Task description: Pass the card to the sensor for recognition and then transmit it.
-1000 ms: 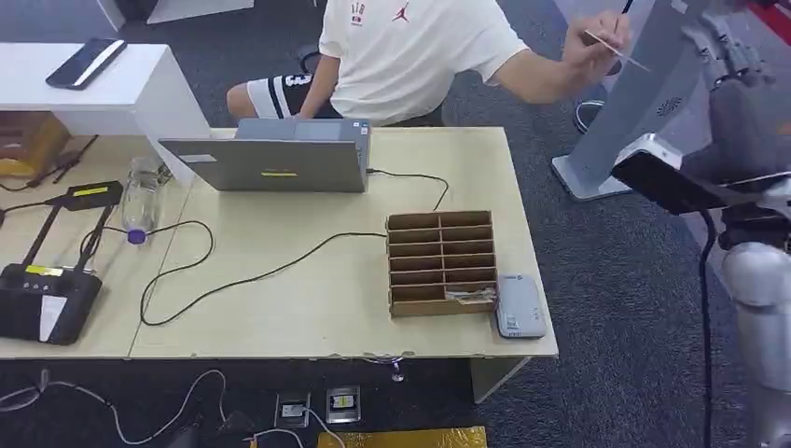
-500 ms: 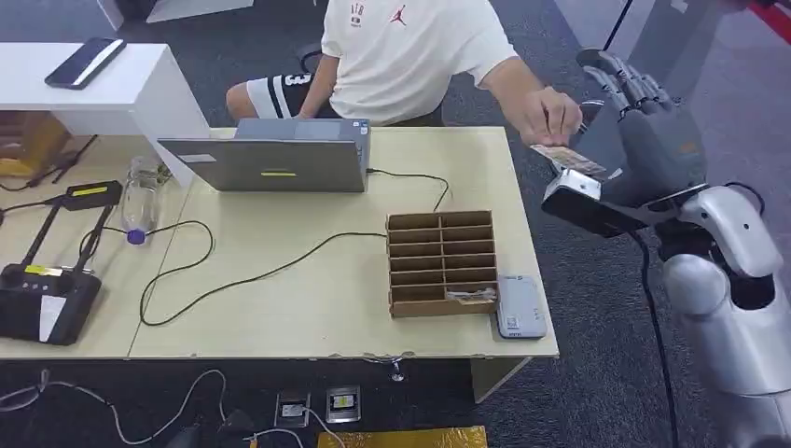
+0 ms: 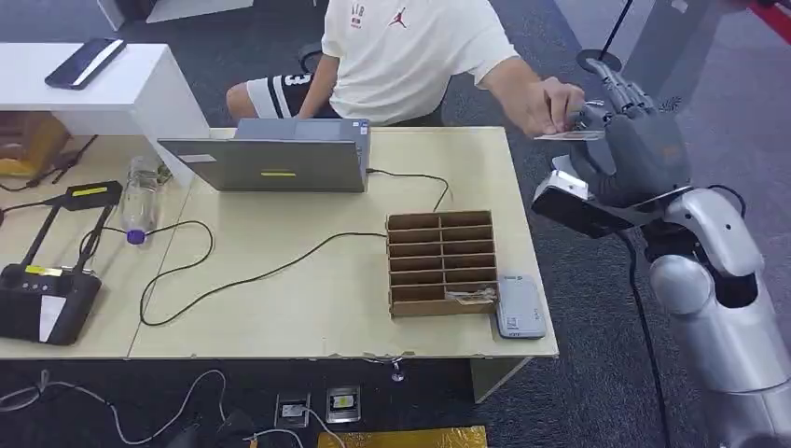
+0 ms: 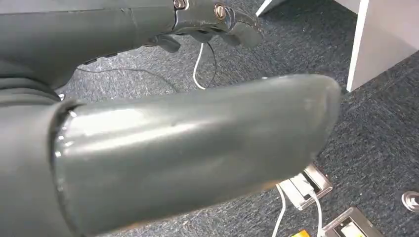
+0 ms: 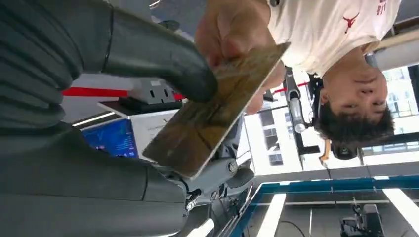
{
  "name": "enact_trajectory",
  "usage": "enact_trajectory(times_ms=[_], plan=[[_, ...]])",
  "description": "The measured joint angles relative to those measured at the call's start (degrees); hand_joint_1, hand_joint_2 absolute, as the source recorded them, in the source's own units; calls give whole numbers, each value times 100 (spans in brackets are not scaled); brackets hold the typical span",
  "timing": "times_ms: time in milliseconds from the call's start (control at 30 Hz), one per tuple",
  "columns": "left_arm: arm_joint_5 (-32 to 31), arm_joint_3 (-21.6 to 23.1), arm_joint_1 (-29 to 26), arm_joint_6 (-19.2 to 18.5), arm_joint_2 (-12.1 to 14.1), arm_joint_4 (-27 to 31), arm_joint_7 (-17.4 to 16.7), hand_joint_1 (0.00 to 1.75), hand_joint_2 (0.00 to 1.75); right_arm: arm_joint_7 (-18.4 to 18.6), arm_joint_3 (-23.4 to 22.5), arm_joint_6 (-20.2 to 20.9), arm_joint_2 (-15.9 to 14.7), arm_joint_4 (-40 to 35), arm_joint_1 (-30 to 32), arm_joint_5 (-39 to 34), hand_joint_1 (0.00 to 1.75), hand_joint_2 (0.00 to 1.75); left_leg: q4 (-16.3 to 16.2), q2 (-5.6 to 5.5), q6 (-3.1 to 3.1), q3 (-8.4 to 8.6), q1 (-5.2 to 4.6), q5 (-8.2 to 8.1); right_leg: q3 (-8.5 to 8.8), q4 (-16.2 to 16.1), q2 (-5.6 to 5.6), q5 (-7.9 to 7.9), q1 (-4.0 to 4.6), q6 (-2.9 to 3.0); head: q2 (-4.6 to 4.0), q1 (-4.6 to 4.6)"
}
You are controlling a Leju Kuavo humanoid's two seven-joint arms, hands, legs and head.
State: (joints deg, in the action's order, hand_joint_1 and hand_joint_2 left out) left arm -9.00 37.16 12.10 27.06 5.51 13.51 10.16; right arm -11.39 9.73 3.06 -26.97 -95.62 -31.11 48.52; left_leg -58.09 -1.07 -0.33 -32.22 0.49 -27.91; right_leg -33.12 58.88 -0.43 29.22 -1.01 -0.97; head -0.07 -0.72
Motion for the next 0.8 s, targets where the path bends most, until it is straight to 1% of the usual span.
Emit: enact_trajectory(times_ms=[633,733,800], plan=[[-17,0,1,-20,0,0,-4,0,0,28,31,11,-2,48,-4,-7,175,175,0,2,0,1,0,0,-1,0,5,0,0,0,0,0],[-17,0,2,-20,0,-2,-4,0,0,74,31,81,-2,50,5,-70,175,175,0,3,0,2,0,0,-2,0,6,0,0,0,0,0],[-11,0,2,-31,2,-2,-4,0,0,122,33,223,-2,52,49,-131,175,175,0,3,0,2,0,0,-2,-1,7,0,0,0,0,-2]])
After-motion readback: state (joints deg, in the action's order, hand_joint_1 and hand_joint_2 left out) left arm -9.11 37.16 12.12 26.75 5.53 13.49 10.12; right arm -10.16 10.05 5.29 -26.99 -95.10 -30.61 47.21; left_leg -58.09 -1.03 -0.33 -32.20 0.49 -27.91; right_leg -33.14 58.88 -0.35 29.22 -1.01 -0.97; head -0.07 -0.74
